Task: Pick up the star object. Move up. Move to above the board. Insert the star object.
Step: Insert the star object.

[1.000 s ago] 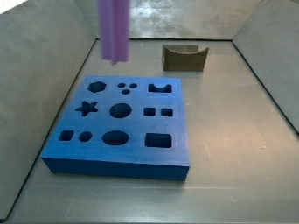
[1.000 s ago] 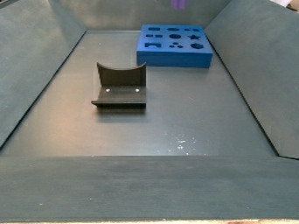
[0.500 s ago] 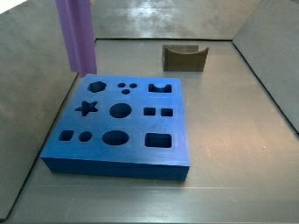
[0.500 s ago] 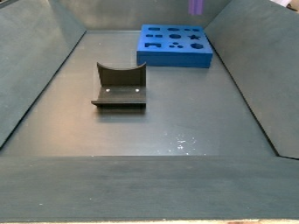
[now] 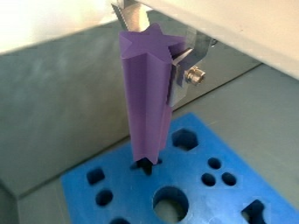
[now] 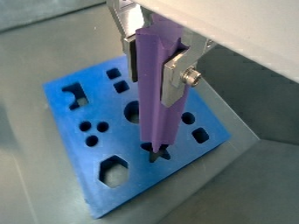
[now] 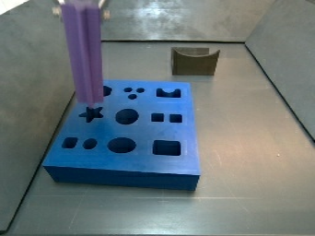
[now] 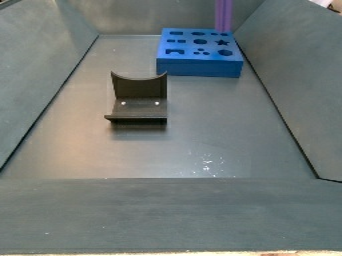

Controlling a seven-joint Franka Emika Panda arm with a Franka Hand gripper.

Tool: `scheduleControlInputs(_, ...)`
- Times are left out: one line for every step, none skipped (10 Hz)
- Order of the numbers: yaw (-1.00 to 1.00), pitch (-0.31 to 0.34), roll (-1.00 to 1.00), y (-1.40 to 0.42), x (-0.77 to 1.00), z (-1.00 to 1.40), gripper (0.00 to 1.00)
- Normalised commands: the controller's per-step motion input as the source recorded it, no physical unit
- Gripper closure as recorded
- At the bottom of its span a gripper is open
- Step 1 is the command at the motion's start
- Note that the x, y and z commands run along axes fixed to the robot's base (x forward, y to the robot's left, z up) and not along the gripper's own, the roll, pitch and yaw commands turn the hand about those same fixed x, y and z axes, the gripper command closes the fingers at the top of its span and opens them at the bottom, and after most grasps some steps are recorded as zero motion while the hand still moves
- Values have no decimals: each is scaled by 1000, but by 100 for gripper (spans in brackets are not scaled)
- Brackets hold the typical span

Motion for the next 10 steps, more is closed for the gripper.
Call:
scheduleControlInputs(9, 0, -21, -40, 0, -43, 100)
scheduleControlInputs(0, 0, 4, 0, 0, 0, 100)
scheduleControlInputs(131, 26, 194, 0, -289, -434, 100)
scheduleControlInputs(120, 11, 151, 23, -369, -734, 100)
scheduleControlInputs(0, 11, 0, 0, -114, -534, 100)
scheduleControlInputs(-109, 0, -27, 0, 0, -280, 100)
scheduleControlInputs(-220, 0, -70, 0, -51, -274, 100)
scheduleControlInputs(-471, -16, -113, 0, 0, -249, 100)
scheduleControlInputs(-460, -20, -100, 0, -3, -206, 100)
scheduleControlInputs(-294, 0, -84, 0, 0, -111, 100)
